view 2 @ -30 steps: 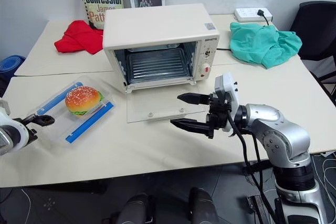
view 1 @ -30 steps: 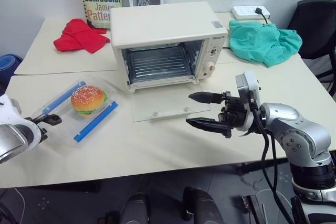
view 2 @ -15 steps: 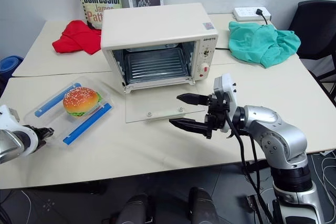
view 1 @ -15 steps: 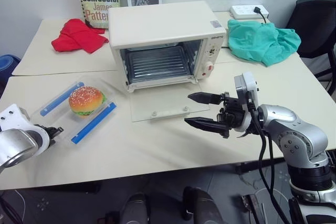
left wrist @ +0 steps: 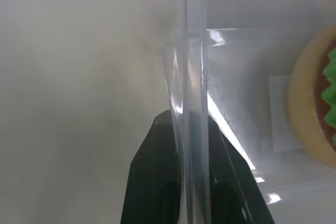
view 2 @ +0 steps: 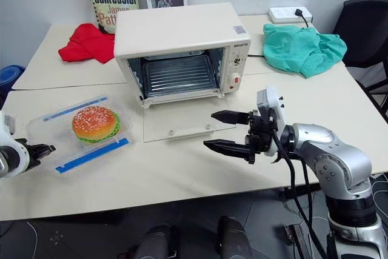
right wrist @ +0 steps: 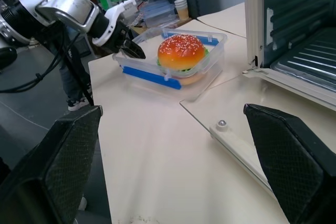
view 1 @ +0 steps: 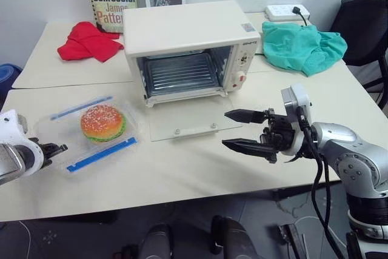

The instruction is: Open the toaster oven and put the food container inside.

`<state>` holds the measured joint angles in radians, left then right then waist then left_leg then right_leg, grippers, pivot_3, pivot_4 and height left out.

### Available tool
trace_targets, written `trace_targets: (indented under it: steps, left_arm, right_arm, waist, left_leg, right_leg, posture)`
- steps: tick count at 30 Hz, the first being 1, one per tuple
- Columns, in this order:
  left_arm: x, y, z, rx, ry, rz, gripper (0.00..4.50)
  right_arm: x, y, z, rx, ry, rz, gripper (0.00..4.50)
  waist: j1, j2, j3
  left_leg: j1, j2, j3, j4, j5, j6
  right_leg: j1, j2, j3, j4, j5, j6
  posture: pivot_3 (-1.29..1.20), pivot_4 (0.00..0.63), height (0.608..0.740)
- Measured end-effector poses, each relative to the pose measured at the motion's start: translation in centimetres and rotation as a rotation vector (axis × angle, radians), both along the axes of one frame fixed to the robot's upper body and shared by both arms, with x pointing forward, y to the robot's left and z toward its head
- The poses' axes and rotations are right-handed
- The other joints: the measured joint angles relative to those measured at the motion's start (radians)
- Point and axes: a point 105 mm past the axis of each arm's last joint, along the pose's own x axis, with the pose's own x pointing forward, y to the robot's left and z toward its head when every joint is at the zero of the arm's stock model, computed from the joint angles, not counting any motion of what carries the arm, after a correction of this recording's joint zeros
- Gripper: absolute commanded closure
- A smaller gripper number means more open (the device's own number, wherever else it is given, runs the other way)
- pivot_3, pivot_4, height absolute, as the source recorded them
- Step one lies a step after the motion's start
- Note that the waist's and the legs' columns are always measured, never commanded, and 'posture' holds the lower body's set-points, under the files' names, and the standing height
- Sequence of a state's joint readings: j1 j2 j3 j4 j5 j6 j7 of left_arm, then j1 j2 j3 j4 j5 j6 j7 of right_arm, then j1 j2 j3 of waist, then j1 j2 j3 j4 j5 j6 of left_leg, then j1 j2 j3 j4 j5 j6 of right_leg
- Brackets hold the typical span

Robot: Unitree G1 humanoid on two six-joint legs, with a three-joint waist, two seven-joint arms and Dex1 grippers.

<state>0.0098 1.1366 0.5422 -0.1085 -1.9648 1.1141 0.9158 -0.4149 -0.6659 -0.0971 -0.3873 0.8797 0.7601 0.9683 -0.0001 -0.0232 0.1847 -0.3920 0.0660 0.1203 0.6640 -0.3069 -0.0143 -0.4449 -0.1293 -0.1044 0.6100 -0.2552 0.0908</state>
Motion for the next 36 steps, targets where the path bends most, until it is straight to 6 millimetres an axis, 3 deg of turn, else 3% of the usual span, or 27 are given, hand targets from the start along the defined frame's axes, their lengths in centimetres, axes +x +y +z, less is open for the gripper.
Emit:
trace_targets:
  steps: [4,10,12,19,22,28,36]
  left_arm:
    - [-0.4,-0.9,-0.5,-0.043,0.014,-0.098,4.47]
    - [0.2,-0.2,2.7,0.019,-0.058,-0.156,4.47]
    - [0.5,-0.9,3.2,0.007,-0.081,-0.192,4.47]
    - [1.7,-7.4,3.9,0.024,-0.134,-0.458,4.47]
    - [2.3,-9.5,3.3,0.012,-0.145,-0.506,4.47]
    - [3.4,-12.2,0.3,-0.074,-0.114,-0.469,4.47]
    - [5.7,-16.5,1.1,-0.163,-0.178,-0.398,4.47]
  right_arm:
    - [0.4,-0.3,-0.1,-0.009,-0.016,-0.035,0.0]
    - [0.6,-0.6,-0.3,-0.009,-0.011,-0.062,0.0]
    - [0.6,-0.8,-0.4,-0.007,-0.007,-0.075,0.0]
    - [0.7,-1.2,-0.5,-0.011,-0.006,-0.101,0.0]
    - [0.7,-1.5,-0.5,-0.011,-0.005,-0.112,0.0]
    - [0.3,-2.0,-0.2,0.001,-0.02,-0.145,0.0]
    - [-1.3,-2.6,0.4,0.048,-0.029,-0.165,0.0]
  waist:
    - [-0.003,0.0,0.0]
    - [0.002,0.0,0.001]
    - [0.002,0.0,0.001]
    - [0.002,0.0,0.001]
    - [-0.001,0.001,0.001]
    - [0.005,0.0,0.001]
    - [0.029,0.0,0.001]
  left_leg:
    - [0.0,0.001,0.0,-0.001,0.0,-0.003]
    - [0.0,0.0,0.003,-0.001,0.0,-0.005]
    - [0.0,0.0,0.003,-0.001,0.0,-0.005]
    - [0.0,0.0,0.003,-0.001,0.0,-0.005]
    - [0.0,0.0,0.003,-0.001,0.0,-0.005]
    - [0.0,0.0,0.003,0.0,0.001,-0.005]
    - [0.001,-0.002,0.002,0.004,0.003,-0.002]
  right_leg:
    - [0.0,0.001,0.0,-0.001,0.0,-0.001]
    - [0.0,0.001,-0.001,-0.003,0.0,-0.001]
    - [0.0,0.001,-0.001,-0.003,0.0,-0.001]
    - [0.0,0.001,0.0,-0.003,0.0,0.0]
    - [0.0,0.001,0.001,-0.003,0.0,0.0]
    - [0.0,0.002,0.001,-0.001,0.0,0.0]
    - [0.006,0.002,0.001,-0.002,0.002,0.003]
  posture:
    - [0.0,0.15,0.74]
    - [0.0,0.15,0.74]
    - [0.0,0.15,0.74]
    - [0.0,0.15,0.74]
    - [0.0,0.15,0.74]
    - [0.0,0.15,0.74]
    - [0.0,0.15,0.74]
